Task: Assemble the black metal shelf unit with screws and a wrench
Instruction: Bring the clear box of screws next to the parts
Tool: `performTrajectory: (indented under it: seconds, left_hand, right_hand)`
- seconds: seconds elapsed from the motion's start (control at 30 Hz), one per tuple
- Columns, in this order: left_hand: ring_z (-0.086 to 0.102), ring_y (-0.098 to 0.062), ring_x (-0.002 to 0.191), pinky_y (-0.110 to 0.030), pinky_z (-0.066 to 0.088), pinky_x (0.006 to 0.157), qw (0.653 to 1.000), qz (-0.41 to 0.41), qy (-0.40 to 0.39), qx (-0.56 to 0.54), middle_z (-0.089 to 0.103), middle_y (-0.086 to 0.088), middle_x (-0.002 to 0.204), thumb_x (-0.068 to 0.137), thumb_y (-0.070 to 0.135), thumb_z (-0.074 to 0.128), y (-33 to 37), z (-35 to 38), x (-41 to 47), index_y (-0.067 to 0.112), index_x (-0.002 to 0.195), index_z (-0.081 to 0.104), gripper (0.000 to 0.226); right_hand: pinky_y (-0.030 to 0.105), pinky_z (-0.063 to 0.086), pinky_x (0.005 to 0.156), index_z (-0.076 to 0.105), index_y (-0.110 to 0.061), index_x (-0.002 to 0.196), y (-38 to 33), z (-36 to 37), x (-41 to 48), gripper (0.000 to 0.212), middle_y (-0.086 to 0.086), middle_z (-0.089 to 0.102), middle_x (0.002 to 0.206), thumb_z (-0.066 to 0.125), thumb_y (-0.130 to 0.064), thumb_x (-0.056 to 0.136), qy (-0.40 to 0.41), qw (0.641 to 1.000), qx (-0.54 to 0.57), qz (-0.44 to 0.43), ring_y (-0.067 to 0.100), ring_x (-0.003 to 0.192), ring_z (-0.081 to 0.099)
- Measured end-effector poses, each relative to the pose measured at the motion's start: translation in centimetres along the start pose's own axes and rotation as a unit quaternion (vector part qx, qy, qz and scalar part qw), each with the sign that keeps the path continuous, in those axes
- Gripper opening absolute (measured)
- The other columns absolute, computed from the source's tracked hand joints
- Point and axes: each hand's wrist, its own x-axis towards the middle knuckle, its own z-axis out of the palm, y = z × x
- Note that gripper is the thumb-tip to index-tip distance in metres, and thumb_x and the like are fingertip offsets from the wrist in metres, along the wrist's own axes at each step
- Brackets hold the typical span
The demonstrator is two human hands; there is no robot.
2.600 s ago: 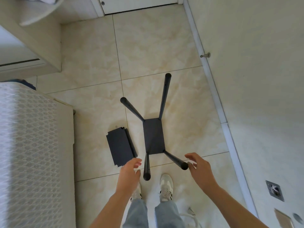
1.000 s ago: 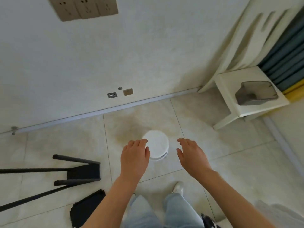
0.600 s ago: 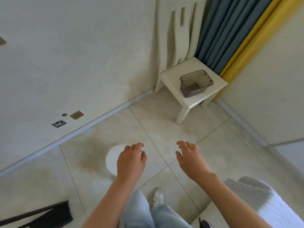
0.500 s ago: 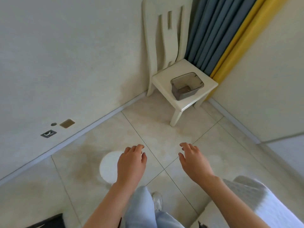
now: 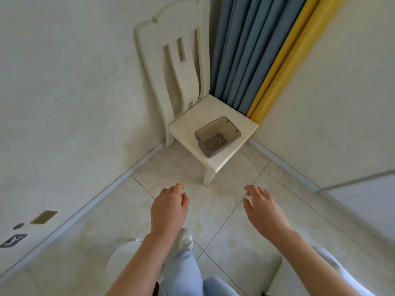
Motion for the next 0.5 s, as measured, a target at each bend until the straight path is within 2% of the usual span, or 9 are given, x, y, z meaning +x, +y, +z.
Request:
performTrajectory:
  seconds: [0.13,0.33,0.5]
  left_hand:
    - [0.059,-0.024,0.095,-0.036,0.047,0.072,1.0,0.006,0.004,0.009,0.071,0.001,0.094,0.102,0.024,0.051,1.1,-0.6,6.0,0.014,0.115,0.066,0.023]
    - [0.057,-0.021,0.096,-0.035,0.048,0.072,0.999,0.018,-0.017,0.033,0.069,0.004,0.096,0.104,0.029,0.044,3.5,-0.1,12.3,0.019,0.116,0.064,0.025]
    - [0.058,-0.021,0.101,-0.037,0.051,0.077,0.997,0.014,-0.036,0.063,0.07,0.003,0.104,0.106,0.032,0.04,6.3,2.0,16.9,0.018,0.119,0.061,0.029]
  right_hand:
    - [0.03,0.049,0.088,0.046,-0.019,0.138,0.2,-1.5,4.4,0.038,-0.003,0.06,0.127,0.044,-0.03,0.102,0.008,1.0,-0.006,0.008,0.016,0.121,0.05]
    - [0.034,0.051,0.089,0.048,-0.018,0.136,1.3,-3.9,10.9,0.036,-0.001,0.062,0.124,0.045,-0.029,0.101,0.019,1.0,-0.005,0.02,0.019,0.118,0.053]
    - [0.036,0.05,0.09,0.046,-0.017,0.137,3.4,-5.5,17.6,0.036,0.0,0.059,0.127,0.043,-0.029,0.102,-0.018,1.0,-0.006,-0.002,0.02,0.121,0.05]
